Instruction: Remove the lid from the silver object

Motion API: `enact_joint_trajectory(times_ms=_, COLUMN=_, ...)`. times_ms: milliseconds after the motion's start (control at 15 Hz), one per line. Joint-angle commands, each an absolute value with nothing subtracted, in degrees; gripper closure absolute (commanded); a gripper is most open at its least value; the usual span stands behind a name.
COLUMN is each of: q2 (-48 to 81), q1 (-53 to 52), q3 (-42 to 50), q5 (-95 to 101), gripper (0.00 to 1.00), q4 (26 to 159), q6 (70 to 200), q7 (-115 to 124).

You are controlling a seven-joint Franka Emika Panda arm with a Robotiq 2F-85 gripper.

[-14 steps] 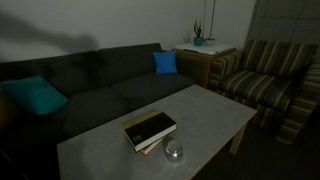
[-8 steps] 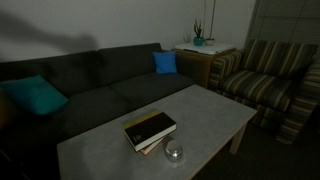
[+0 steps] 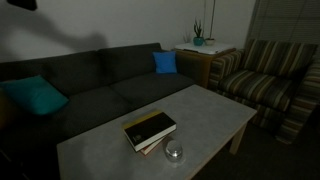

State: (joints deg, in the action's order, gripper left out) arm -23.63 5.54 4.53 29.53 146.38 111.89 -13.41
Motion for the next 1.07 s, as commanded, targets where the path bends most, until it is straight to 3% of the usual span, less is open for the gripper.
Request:
enact_joint_trajectory(times_ms=0, q2=-9.3, q1=3.1, q3=3.0, q5=31.1, gripper=0.00, q4=134.9, q6=109.6, q7=-18.6)
enact_joint_trajectory(times_ms=400, q2=6.9, q1=1.4, q3=2.2, q5=31.1, gripper=0.00, q4=122.0, q6=109.1, q7=-32.5)
enact_joint_trajectory(times_ms=467, q2=2.3, q1=1.5, q3=2.1, q5=30.3, gripper=0.00, q4=126.6, q6=111.4, q7=-27.8)
enact_joint_trajectory(times_ms=1000, q2=8.0, q1=2.2, q3=2.3, q5=30.6, gripper=0.00, q4=121.9, q6=115.2, q7=-37.8)
